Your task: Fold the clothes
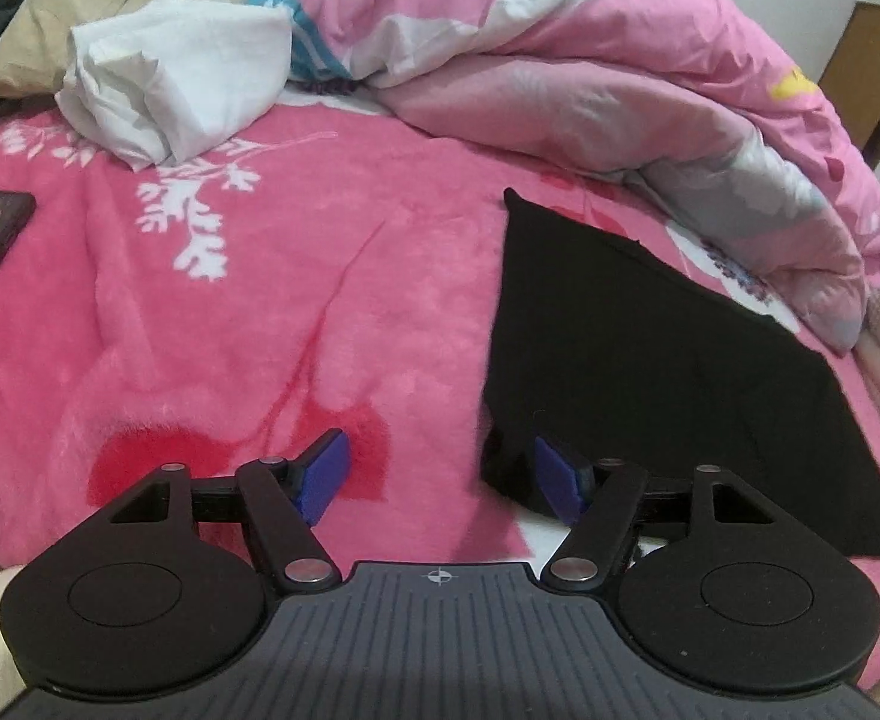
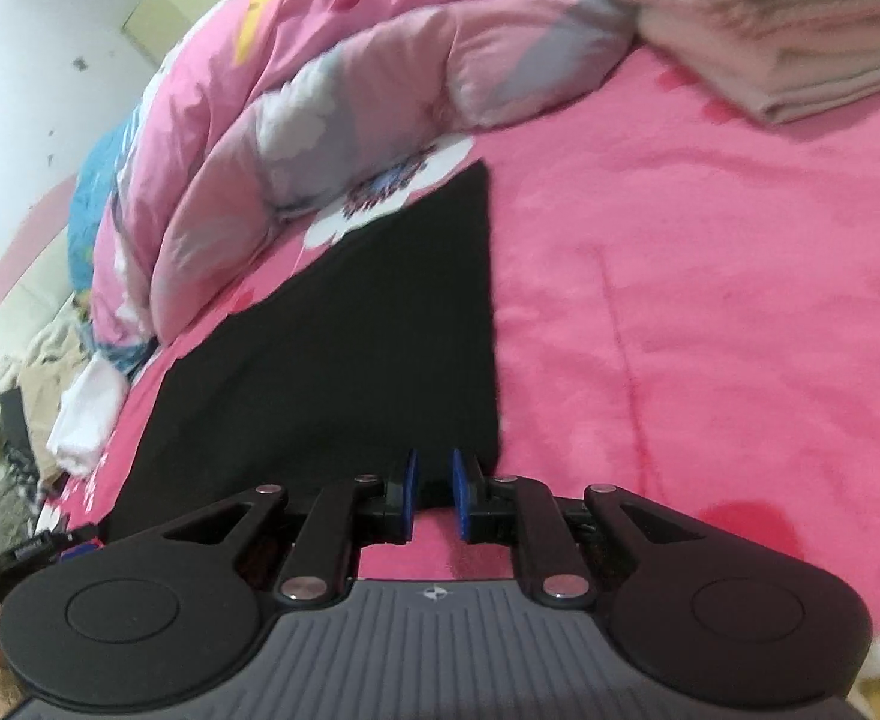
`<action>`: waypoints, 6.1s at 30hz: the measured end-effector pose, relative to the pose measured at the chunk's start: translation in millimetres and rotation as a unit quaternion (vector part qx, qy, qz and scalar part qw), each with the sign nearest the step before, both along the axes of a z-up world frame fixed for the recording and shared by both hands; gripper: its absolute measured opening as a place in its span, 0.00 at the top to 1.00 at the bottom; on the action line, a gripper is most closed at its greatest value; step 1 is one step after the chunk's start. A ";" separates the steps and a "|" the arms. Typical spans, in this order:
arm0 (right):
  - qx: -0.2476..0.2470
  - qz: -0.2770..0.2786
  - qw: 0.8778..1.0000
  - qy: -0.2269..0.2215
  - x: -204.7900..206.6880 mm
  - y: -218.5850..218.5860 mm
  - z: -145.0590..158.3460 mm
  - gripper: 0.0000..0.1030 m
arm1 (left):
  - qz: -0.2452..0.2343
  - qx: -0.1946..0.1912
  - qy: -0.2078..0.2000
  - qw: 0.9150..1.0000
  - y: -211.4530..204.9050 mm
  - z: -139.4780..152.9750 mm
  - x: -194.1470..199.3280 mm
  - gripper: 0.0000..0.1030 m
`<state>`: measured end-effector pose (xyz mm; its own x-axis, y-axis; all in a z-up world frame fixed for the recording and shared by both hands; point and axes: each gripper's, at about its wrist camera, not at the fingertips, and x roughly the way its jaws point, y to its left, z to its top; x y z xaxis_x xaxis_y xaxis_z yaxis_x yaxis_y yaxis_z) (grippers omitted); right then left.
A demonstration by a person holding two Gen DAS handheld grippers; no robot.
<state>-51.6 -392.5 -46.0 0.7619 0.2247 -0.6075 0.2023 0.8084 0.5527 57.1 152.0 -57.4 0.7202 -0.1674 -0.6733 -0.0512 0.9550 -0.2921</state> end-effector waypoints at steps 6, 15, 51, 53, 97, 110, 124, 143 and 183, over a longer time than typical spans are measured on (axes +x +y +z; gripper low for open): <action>0.007 0.041 0.999 -0.029 15.9 32.6 11.5 0.87 | 0.003 0.043 -0.009 0.999 -0.9 -3.1 -5.8 0.45; -0.024 0.228 0.971 -0.064 98.6 143.3 5.7 0.87 | 0.043 0.067 -0.041 0.996 14.0 14.4 -16.9 0.44; 0.013 0.365 0.931 -0.020 193.1 236.6 -24.9 0.86 | 0.021 0.006 -0.105 0.994 19.1 -17.1 24.7 0.35; 0.021 0.401 0.916 -0.006 184.5 242.5 -28.6 0.86 | 0.026 -0.005 -0.106 0.994 23.9 -18.7 24.8 0.35; 0.008 0.373 0.927 -0.041 206.9 321.8 -28.8 0.83 | 0.086 -0.075 -0.128 0.985 53.9 -28.1 21.4 0.35; -0.028 0.468 0.878 -0.097 143.5 340.5 -5.3 0.69 | 0.091 -0.086 -0.129 0.984 57.3 -30.0 21.7 0.34; 0.017 0.441 0.894 -0.077 116.5 300.0 -16.9 0.69 | 0.076 -0.070 -0.119 0.988 54.0 -22.8 9.2 0.34; 0.061 0.341 0.934 -0.085 118.0 238.6 -20.9 0.69 | -0.107 0.208 -0.116 0.965 -9.0 -15.4 -17.7 0.51; -0.068 0.138 0.985 -0.074 67.4 79.0 17.2 0.70 | -0.089 -0.008 -0.131 0.987 -46.6 -30.5 50.1 0.45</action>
